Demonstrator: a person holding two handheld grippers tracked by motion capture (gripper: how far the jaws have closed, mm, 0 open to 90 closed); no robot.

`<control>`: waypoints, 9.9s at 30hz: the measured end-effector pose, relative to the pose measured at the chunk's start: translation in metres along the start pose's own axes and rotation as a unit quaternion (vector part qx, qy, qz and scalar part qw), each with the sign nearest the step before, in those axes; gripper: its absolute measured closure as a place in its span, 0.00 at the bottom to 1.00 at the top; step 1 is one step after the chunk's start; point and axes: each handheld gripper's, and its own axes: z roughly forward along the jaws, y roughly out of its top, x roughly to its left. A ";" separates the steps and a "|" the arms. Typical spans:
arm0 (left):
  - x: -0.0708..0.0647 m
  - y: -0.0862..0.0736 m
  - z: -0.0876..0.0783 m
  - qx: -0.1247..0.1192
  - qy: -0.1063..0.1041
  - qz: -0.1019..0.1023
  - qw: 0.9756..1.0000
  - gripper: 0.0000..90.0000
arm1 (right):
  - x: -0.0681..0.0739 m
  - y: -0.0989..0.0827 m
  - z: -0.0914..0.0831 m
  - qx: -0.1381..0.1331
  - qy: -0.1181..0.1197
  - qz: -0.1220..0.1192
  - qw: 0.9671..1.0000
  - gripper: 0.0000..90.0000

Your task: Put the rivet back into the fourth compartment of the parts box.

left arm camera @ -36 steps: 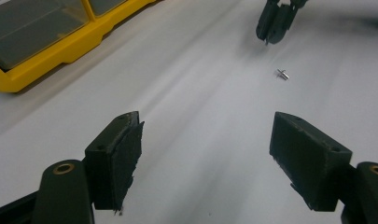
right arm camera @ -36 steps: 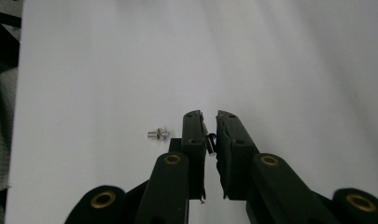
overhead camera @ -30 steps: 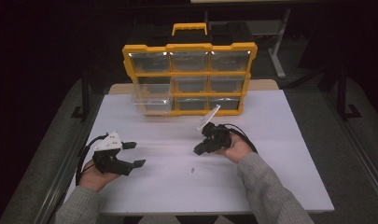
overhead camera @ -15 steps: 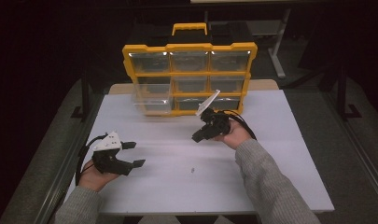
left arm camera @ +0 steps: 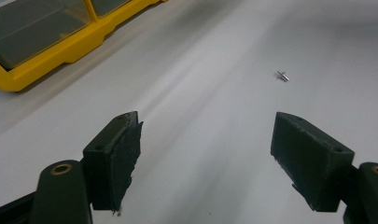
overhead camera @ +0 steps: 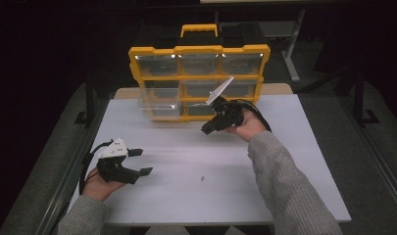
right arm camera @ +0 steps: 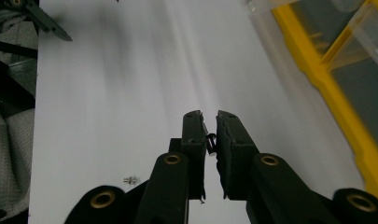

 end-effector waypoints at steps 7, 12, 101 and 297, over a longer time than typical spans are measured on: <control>0.001 0.000 -0.001 -0.002 0.001 0.002 1.000 0.26 | -0.004 0.020 -0.014 -0.003 -0.011 -0.009 1.000 0.89; 0.001 0.000 -0.001 -0.005 0.002 -0.002 1.000 0.26 | -0.004 0.034 -0.021 -0.006 -0.013 -0.012 1.000 0.89; 0.004 -0.002 -0.004 -0.012 0.001 -0.009 1.000 0.26 | -0.023 0.142 0.021 0.004 -0.031 -0.023 0.999 0.87; 0.005 -0.003 -0.002 0.000 0.007 -0.009 1.000 0.25 | 0.058 -0.059 0.100 0.055 0.065 -0.021 0.996 0.90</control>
